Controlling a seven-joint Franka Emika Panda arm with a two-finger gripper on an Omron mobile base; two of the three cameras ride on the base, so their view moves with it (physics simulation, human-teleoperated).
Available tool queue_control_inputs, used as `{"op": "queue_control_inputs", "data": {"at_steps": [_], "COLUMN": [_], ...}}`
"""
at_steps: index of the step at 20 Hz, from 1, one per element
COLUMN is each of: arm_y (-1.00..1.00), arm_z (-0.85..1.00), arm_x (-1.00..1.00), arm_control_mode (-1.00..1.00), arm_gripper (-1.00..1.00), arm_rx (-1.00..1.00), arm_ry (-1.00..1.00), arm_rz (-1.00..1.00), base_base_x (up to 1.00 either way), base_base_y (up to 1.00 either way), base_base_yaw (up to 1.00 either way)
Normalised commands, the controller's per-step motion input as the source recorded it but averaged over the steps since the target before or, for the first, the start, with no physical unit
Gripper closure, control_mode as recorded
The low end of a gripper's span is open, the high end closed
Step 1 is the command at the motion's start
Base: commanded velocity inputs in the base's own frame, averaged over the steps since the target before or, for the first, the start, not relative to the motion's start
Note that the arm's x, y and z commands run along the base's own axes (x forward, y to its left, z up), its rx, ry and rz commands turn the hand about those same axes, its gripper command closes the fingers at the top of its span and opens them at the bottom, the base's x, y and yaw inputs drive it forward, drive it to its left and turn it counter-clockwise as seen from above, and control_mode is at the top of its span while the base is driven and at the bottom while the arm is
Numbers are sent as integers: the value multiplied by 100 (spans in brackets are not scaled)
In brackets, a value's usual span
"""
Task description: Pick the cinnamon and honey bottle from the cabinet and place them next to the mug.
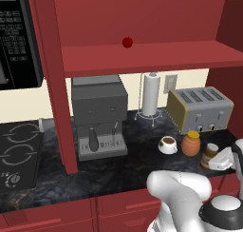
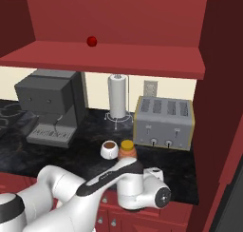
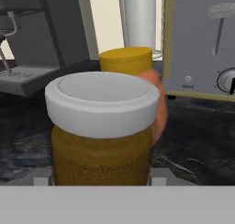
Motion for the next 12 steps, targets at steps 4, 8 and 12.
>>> {"op": "queue_control_inputs", "data": {"at_steps": [4,8,12], "arm_y": [0,0,-4], "arm_z": [0,0,0], "arm_x": [-16,0,9], "arm_control_mode": [-100,-100,-100], "arm_gripper": [100,100,100], "arm_rx": [0,-1,-2], "arm_ry": [-6,-6,-3], "arm_rz": [0,0,0], "base_base_x": [0,0,0], "base_base_y": [0,0,0], "base_base_yaw": [0,0,0]}}
